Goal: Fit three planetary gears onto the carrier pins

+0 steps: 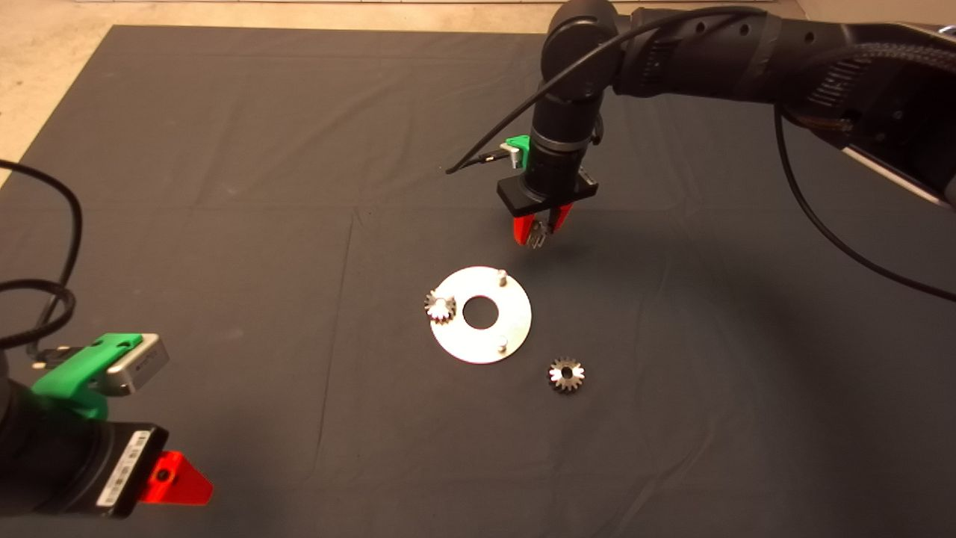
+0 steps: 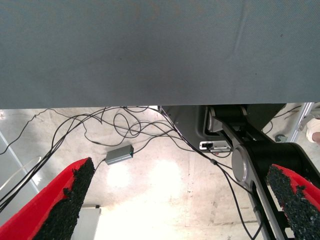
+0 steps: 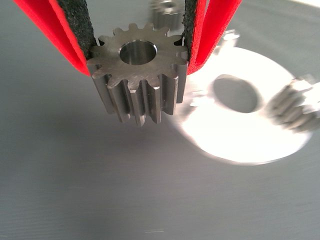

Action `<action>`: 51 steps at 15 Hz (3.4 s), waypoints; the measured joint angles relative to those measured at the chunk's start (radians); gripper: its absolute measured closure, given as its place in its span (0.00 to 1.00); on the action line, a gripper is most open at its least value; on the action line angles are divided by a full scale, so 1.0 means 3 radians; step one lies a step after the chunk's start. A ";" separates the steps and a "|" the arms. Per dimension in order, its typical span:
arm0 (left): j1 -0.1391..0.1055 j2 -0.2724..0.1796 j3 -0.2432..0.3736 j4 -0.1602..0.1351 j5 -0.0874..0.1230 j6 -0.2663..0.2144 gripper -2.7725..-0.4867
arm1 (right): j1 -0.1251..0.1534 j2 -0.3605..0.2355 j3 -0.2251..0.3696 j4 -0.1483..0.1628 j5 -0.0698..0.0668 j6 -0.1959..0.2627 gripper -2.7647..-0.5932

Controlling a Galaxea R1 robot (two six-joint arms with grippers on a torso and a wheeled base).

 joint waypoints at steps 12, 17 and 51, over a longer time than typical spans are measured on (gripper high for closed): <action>0.0001 -0.0018 -0.0006 0.0001 0.0000 0.0001 0.11 | -0.0003 0.0092 0.0290 -0.0008 0.0006 -0.0008 0.79; 0.0000 -0.0018 -0.0006 0.0000 0.0000 0.0027 0.11 | -0.0004 0.0092 0.0388 -0.0028 0.0004 -0.0006 0.78; 0.0000 -0.0018 -0.0006 0.0000 0.0000 0.0091 0.11 | -0.0263 0.0091 0.0489 -0.0556 0.0004 -0.0128 0.79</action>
